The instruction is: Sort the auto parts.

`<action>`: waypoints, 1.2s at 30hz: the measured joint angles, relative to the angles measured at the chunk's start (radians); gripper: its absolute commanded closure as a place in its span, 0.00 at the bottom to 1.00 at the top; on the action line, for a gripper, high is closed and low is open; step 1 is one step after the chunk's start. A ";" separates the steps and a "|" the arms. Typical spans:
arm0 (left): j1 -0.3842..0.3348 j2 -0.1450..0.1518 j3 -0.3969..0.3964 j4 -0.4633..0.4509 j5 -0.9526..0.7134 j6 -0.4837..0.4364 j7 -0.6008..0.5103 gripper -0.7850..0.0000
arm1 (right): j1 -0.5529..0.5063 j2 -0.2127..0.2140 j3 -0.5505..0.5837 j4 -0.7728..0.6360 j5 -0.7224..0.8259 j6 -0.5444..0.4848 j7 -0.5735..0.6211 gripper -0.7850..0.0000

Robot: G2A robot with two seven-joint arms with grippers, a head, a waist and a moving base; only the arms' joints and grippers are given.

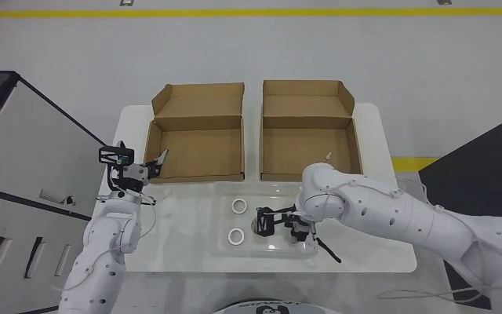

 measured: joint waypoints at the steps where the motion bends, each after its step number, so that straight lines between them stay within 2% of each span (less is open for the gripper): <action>1: 0.000 0.000 0.000 0.000 0.000 0.000 0.000 0.00 | -0.002 -0.002 0.000 0.004 -0.003 -0.002 -0.002 0.58; 15: 0.000 0.000 0.000 0.000 0.000 0.000 0.000 0.00 | -0.020 -0.023 0.000 0.030 -0.007 0.003 0.003 0.60; 36: 0.000 0.000 0.000 0.000 0.000 0.000 0.000 0.00 | -0.032 -0.027 0.000 0.039 -0.007 0.021 0.021 0.63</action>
